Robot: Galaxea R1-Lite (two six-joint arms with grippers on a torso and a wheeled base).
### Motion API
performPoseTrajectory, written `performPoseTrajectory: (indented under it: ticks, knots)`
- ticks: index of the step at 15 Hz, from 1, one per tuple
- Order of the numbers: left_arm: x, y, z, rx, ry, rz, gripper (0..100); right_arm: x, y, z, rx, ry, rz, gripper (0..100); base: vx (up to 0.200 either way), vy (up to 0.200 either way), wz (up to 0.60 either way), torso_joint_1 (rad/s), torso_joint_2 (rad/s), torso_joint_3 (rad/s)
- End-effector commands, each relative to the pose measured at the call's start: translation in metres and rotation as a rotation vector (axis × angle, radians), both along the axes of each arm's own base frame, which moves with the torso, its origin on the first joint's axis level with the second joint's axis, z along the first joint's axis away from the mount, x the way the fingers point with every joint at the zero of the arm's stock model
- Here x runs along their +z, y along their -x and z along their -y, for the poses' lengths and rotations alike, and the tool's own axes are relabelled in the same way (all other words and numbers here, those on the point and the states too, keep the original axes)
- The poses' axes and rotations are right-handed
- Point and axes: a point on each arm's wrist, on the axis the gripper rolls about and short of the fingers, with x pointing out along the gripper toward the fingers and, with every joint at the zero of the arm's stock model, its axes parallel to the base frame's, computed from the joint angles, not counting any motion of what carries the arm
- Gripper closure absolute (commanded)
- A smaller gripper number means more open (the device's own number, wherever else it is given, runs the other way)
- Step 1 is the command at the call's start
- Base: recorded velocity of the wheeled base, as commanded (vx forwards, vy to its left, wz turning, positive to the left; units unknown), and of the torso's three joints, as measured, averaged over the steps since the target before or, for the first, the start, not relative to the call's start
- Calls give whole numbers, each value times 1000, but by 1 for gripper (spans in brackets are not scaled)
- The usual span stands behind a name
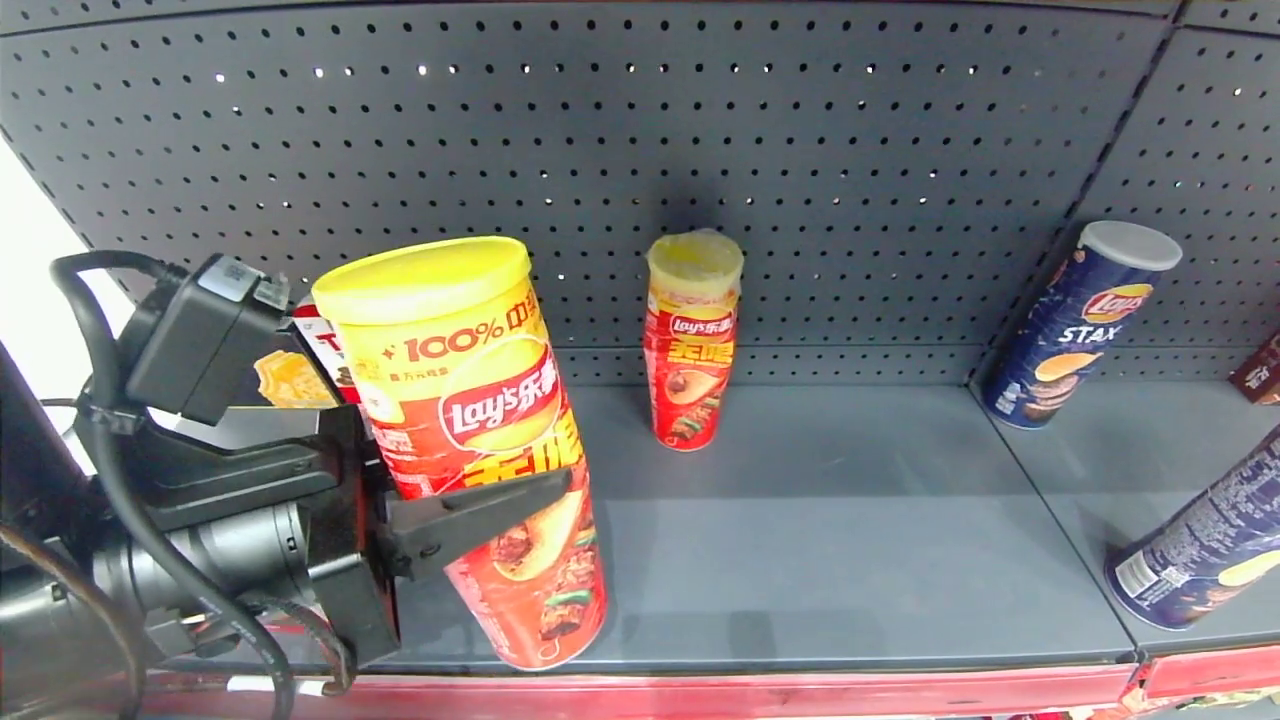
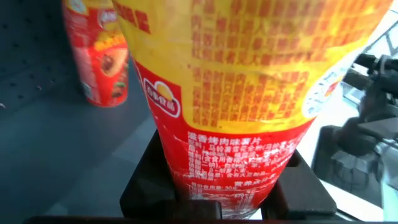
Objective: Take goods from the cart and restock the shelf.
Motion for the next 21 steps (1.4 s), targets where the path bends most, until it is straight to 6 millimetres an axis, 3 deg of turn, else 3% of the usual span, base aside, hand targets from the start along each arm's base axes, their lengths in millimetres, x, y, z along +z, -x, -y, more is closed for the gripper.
performPoseTrajectory:
  ticks: [1, 2, 3, 4, 7, 10, 14, 17, 21]
  knots:
    - [-1, -6, -1, 20, 2, 12, 100, 1, -1, 0, -19, -67, -10, 0, 0, 0, 0, 0, 0, 0]
    - [-2, -6, -2, 25, 2, 12, 100, 9, -1, 0, -15, -24, 4, 0, 0, 0, 0, 0, 0, 0]
    - [-2, -7, -3, 26, 2, 15, 100, 105, -6, -1, 16, -22, 134, 0, 0, 0, 0, 0, 0, 0]
    - [-5, -7, -2, 25, -4, 6, 100, 108, -21, 0, 25, -114, 74, 0, 0, 0, 0, 0, 0, 0]
    - [-10, -10, 0, 18, -1, 12, 100, 104, -21, -1, 124, 27, 36, 0, 0, 0, 0, 0, 0, 0]
    - [-7, -15, 4, -6, -2, 23, 100, 128, -29, -3, 260, 27, 48, 0, 0, 0, 0, 0, 0, 0]
    - [-19, -11, 0, -20, -41, 19, 100, 158, -53, -11, 422, 27, 25, 0, 0, 0, 0, 0, 0, 0]
    - [-23, -4, -5, -16, -45, 11, 100, 185, -76, -26, 577, 28, 7, 0, 0, 0, 0, 0, 0, 0]
    - [-21, -5, -5, -14, -41, 19, 100, 212, -123, -64, 719, 45, -66, 0, 0, 0, 0, 0, 0, 0]
